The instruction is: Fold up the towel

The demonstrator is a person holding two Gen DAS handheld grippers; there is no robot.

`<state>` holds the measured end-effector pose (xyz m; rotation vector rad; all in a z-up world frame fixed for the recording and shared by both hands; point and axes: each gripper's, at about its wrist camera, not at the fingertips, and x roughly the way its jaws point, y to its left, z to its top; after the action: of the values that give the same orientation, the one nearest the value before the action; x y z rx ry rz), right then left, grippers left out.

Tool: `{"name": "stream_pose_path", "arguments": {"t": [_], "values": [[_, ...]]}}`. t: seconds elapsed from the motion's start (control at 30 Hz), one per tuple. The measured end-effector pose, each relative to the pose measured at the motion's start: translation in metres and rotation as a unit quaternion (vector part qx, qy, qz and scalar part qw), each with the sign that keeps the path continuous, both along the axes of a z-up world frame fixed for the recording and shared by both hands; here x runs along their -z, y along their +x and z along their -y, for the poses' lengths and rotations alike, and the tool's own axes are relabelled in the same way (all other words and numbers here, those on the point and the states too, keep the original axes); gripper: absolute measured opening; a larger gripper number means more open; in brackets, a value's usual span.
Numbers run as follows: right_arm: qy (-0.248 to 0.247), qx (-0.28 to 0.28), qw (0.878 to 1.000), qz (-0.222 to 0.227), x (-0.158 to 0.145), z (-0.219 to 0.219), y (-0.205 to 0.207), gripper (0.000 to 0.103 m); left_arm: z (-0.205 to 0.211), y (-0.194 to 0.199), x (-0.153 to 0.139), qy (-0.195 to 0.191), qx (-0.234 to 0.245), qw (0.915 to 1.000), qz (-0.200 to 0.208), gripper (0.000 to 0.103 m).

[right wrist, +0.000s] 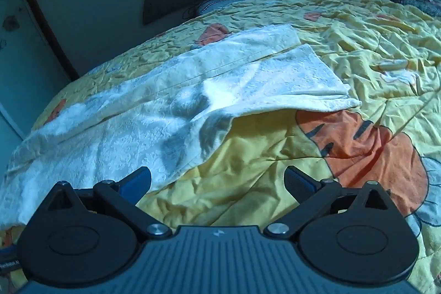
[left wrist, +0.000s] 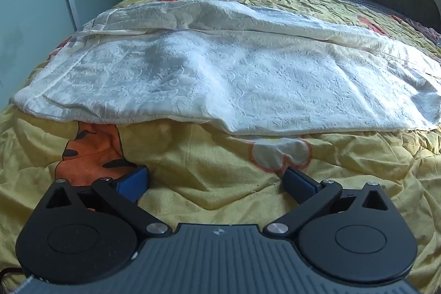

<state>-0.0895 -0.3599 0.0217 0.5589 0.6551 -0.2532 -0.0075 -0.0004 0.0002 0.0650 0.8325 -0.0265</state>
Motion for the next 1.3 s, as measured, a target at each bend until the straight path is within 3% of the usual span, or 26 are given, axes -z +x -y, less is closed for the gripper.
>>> {"name": "stream_pose_path", "arguments": {"t": [0.17, 0.27, 0.33, 0.4, 0.6, 0.8, 0.83, 0.9, 0.93, 0.97, 1.03, 1.07, 1.13, 1.23, 1.3], "values": [[0.105, 0.085, 0.99, 0.036, -0.001, 0.075, -0.012, 0.103, 0.001, 0.0, 0.0, 0.0, -0.001, 1.0, 0.0, 0.103], [0.2, 0.13, 0.97, 0.053, 0.01, 0.11, -0.013, 0.103, 0.0, -0.001, 0.0, 0.0, -0.001, 1.0, 0.002, 0.103], [0.279, 0.151, 0.947, 0.047, 0.028, 0.129, -0.007, 0.103, 0.0, -0.001, 0.001, 0.0, -0.002, 1.0, 0.004, 0.103], [0.316, 0.156, 0.935, 0.041, 0.038, 0.137, 0.001, 0.103, 0.0, -0.002, 0.001, 0.0, -0.001, 1.0, 0.004, 0.103], [0.3, 0.134, 0.943, 0.06, 0.035, 0.133, 0.019, 0.103, -0.001, -0.002, 0.001, 0.0, -0.001, 1.0, 0.006, 0.103], [0.291, 0.148, 0.942, 0.071, 0.04, 0.144, 0.034, 0.103, 0.0, -0.003, 0.002, 0.001, -0.001, 1.0, 0.008, 0.103], [0.286, 0.15, 0.943, 0.076, 0.039, 0.144, 0.034, 0.098, 0.0, -0.003, 0.002, 0.001, -0.001, 1.0, 0.008, 0.103], [0.274, 0.146, 0.947, 0.078, 0.037, 0.143, 0.035, 0.073, 0.0, -0.003, 0.002, 0.001, -0.001, 1.0, 0.008, 0.103], [0.275, 0.142, 0.948, 0.068, 0.04, 0.144, 0.037, 0.046, 0.0, -0.003, 0.002, 0.001, -0.001, 1.0, 0.008, 0.103], [0.279, 0.139, 0.948, 0.058, 0.044, 0.144, 0.039, 0.037, 0.0, -0.003, 0.002, 0.001, -0.001, 1.0, 0.007, 0.103], [0.27, 0.145, 0.951, 0.05, 0.05, 0.141, 0.041, 0.036, 0.0, -0.003, 0.002, 0.001, -0.001, 1.0, 0.007, 0.103], [0.261, 0.148, 0.953, 0.05, 0.053, 0.14, 0.04, 0.024, 0.0, -0.002, 0.001, 0.001, 0.001, 1.0, 0.004, 0.103], [0.252, 0.158, 0.953, 0.049, 0.052, 0.142, 0.038, 0.013, -0.002, -0.002, -0.003, -0.004, 0.007, 0.9999, -0.007, 0.102], [0.217, 0.155, 0.96, 0.08, 0.028, 0.148, 0.024, 0.009, -0.008, -0.005, -0.015, -0.015, 0.024, 0.9996, -0.009, 0.102], [0.21, 0.154, 0.962, 0.077, 0.03, 0.161, 0.018, 0.009, -0.012, -0.009, -0.023, -0.013, 0.035, 0.9993, 0.001, 0.102]]}}
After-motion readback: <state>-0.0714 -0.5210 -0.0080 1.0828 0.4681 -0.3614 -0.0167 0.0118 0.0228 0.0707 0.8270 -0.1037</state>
